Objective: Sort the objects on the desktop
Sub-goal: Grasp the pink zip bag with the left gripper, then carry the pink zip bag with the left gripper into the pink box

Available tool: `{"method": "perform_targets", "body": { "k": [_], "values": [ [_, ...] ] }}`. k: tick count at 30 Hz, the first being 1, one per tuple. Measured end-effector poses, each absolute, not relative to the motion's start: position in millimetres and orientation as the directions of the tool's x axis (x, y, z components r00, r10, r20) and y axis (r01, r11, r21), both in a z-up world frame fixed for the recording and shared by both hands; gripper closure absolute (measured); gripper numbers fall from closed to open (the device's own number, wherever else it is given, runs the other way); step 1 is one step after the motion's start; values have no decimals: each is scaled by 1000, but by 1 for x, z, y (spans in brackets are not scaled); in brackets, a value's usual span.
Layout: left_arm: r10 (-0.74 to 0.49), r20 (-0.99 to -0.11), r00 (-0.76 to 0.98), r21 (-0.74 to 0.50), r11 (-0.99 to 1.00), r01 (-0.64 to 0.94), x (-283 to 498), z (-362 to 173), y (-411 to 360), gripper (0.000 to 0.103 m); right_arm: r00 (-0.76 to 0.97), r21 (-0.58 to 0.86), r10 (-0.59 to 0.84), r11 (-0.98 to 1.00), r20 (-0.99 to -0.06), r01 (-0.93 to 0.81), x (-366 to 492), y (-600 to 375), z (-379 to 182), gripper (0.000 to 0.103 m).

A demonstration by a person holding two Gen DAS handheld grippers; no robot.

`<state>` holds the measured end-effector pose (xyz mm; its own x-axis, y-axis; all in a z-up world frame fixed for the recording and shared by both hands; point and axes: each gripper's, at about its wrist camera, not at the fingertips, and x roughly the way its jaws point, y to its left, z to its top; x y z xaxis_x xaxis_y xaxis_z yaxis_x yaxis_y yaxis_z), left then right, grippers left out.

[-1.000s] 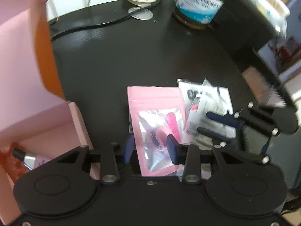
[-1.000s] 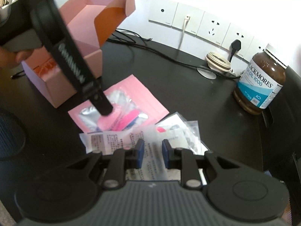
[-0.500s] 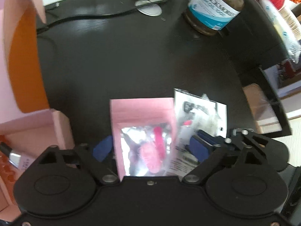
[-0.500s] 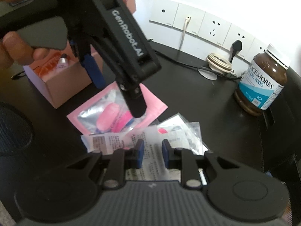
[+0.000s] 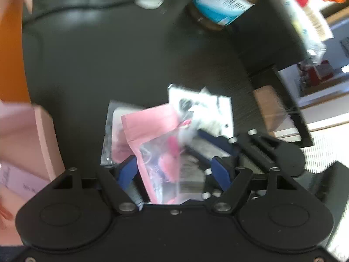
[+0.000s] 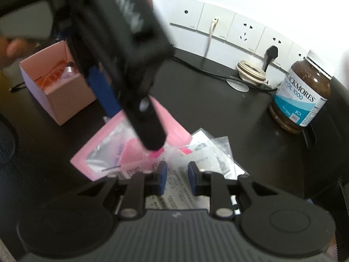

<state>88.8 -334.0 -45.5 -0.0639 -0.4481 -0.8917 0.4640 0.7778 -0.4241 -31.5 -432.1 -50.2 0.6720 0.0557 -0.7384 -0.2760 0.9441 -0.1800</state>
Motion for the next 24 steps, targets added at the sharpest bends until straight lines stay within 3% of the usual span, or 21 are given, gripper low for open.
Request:
{"method": "perform_targets", "body": {
  "k": [1,3,8,10,11,13,15,21,24],
  "values": [
    [-442,-894,-71,-424,784,454,88,-52,-332,29,672,-182,54,944,-738,-276,-31,-432,-50,81],
    [-455,-886,-88,-445,782,437,87,-60,-329,39,673,-192,51,940,-738,-281,-32,-432,-50,81],
    [-447,-892,-64,-424,782,457,81,-60,-330,40,677,-193,48,941,-735,-276,-33,-431,-51,80],
    [-434,-900,-47,-406,792,455,81,-57,-332,50,678,-194,46,942,-733,-274,-34,-430,-52,80],
    [-431,-902,-37,-399,796,454,82,-55,-332,61,679,-194,46,942,-733,-274,-34,-430,-52,80],
    [-431,-902,-32,-399,801,447,85,-52,-330,67,677,-192,47,943,-734,-273,-34,-429,-51,80],
    [-432,-902,-26,-399,805,439,88,-48,-327,81,675,-185,51,944,-736,-273,-33,-429,-51,80],
    [-487,-872,-44,-456,777,434,88,-41,-325,87,673,-164,56,952,-737,-260,-33,-430,-49,80],
    [-509,-859,-47,-475,761,443,80,-42,-333,85,675,-164,54,953,-736,-255,-34,-429,-50,80]
  ]
}}
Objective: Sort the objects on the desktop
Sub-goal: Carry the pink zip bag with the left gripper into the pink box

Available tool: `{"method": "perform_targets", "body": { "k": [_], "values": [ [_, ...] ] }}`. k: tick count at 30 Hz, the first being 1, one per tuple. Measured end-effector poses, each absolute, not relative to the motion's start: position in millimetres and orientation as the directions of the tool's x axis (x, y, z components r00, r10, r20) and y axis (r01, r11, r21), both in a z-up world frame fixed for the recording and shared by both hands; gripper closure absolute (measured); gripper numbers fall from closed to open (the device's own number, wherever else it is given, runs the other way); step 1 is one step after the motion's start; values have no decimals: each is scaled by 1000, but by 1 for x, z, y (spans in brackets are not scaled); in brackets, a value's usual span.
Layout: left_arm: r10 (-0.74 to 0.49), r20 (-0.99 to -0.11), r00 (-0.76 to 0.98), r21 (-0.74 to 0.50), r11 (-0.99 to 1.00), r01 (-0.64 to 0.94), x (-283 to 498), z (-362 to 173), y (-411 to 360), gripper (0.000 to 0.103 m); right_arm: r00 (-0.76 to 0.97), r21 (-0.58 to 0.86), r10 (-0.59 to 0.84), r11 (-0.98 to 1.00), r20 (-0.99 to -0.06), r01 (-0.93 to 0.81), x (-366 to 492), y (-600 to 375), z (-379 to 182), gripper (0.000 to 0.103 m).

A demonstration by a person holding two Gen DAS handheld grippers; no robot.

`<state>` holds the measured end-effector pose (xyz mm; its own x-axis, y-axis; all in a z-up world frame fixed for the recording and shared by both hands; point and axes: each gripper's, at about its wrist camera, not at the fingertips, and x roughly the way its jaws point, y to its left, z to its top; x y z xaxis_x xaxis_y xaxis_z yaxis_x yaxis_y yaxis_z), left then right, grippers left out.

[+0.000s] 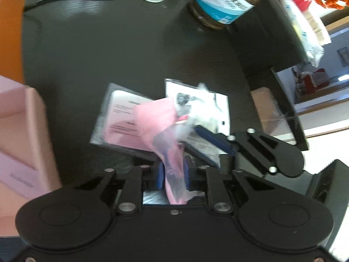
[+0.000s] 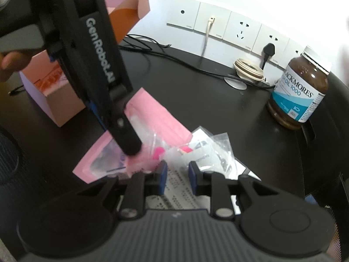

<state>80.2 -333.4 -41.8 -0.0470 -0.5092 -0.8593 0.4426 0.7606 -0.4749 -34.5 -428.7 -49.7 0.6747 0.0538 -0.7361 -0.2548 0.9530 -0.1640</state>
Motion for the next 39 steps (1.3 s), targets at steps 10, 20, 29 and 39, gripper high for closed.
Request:
{"method": "perform_targets", "body": {
  "k": [10,20,29,39],
  "values": [
    [-500,-866,27,-434,777,455,79,-27,-328,92,679,-155,50,959,-733,-238,-38,-433,-45,80],
    [-486,-865,124,-367,783,503,70,-1,-314,93,686,-154,48,961,-726,-230,-37,-427,-44,63],
    [-528,-813,246,-358,786,504,64,45,-270,93,784,-173,64,961,-618,-215,-46,-418,-11,32],
    [-468,-785,406,-385,882,272,71,61,-166,93,792,-145,109,959,-601,-243,-44,-385,2,32]
  ]
}}
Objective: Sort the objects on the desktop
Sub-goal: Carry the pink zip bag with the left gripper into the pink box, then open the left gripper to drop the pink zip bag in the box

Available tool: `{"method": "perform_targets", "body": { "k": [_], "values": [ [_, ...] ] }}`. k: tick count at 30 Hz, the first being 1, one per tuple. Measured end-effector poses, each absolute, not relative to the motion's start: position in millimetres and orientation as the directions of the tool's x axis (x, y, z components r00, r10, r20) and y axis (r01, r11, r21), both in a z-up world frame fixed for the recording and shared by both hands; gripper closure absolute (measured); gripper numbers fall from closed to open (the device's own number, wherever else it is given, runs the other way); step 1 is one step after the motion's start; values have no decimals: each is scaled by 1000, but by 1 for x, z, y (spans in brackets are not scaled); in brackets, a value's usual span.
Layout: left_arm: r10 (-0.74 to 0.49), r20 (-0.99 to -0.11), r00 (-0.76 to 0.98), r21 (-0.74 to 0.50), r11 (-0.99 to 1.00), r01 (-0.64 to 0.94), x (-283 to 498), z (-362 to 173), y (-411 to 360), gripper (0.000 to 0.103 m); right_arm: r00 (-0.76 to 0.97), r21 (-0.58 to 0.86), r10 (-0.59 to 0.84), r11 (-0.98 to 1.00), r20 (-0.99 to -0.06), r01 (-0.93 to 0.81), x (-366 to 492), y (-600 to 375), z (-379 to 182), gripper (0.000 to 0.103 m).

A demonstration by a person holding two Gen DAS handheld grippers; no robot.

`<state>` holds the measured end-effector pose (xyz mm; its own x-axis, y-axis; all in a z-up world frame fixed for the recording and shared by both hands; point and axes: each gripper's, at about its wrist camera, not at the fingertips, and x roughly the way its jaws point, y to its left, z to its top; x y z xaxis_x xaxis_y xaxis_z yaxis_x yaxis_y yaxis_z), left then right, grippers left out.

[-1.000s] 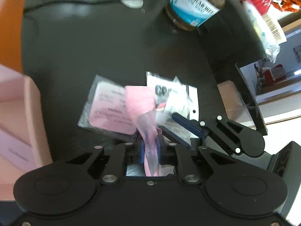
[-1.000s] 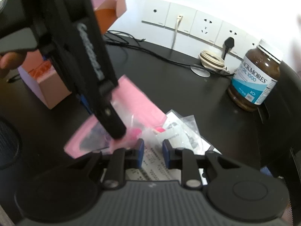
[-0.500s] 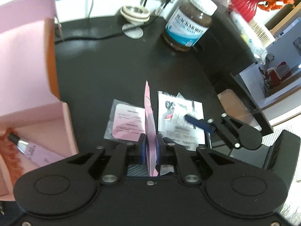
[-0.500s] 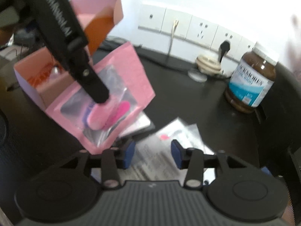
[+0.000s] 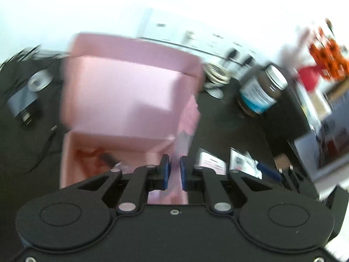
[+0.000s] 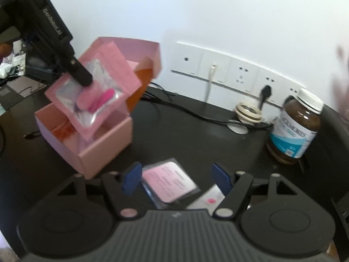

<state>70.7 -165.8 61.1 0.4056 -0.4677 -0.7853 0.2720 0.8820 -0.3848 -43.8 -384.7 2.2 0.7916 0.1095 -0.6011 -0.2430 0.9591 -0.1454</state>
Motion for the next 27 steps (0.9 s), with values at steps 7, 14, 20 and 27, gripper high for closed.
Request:
{"method": "perform_targets", "body": {
  "k": [7,14,20,27],
  "values": [
    [-378,-818,434,-290,922,256,59,46,-154,95,767,-177,147,930,-624,-322,-36,-356,-1,32],
    [-324,-839,437,-251,943,217,66,31,-139,95,747,-184,149,921,-648,-343,-32,-345,-5,32],
    [-264,-870,416,-200,961,190,71,17,-134,95,735,-188,137,921,-664,-341,-33,-344,-7,32],
    [-198,-911,363,-158,978,137,78,-5,-136,93,726,-174,152,919,-671,-353,-33,-339,-6,32]
  ]
}}
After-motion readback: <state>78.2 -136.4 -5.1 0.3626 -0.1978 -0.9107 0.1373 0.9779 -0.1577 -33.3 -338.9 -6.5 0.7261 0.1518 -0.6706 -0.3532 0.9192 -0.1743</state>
